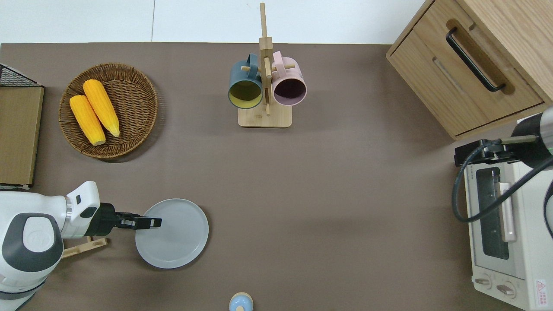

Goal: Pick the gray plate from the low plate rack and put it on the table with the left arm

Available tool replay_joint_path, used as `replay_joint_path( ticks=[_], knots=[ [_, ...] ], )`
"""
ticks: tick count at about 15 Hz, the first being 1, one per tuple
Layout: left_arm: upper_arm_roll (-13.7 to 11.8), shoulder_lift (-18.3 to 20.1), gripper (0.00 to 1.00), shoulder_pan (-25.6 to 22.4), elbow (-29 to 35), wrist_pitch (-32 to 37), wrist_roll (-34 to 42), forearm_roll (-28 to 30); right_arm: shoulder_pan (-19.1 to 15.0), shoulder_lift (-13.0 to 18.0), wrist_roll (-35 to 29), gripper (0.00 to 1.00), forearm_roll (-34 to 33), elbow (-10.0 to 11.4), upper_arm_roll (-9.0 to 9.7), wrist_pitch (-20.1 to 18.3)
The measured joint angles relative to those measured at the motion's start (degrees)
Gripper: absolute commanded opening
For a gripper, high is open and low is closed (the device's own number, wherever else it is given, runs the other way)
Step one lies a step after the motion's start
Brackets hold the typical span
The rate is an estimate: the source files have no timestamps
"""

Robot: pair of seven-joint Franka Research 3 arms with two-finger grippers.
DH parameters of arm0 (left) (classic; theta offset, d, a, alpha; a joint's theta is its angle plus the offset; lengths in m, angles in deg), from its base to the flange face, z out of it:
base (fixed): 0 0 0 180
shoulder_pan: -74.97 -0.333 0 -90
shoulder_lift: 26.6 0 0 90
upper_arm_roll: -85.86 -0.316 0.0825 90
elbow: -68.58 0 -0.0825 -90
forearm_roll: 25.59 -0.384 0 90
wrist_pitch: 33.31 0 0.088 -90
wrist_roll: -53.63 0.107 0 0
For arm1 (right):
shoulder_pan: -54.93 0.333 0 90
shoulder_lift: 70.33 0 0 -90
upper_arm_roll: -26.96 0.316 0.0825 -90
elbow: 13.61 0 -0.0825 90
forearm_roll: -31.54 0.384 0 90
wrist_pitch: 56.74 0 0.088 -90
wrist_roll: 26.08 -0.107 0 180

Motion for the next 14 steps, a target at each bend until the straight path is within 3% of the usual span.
replay_joint_path(
  ticks=[6,10,14],
  knots=[
    [0.7,0.0,1.00,0.1,-4.3,-1.2,-2.0,-8.0,0.0,0.0,0.0,0.983,0.0,0.0,0.00,0.0],
    [1.7,0.1,1.00,0.1,-7.7,-1.2,-5.3,-10.1,0.0,0.0,0.0,0.983,0.0,0.0,0.00,0.0],
    [3.3,1.1,1.00,0.1,-11.4,-1.0,-15.8,-18.7,0.0,0.0,0.0,0.983,0.0,0.0,0.00,0.0]
  ],
)
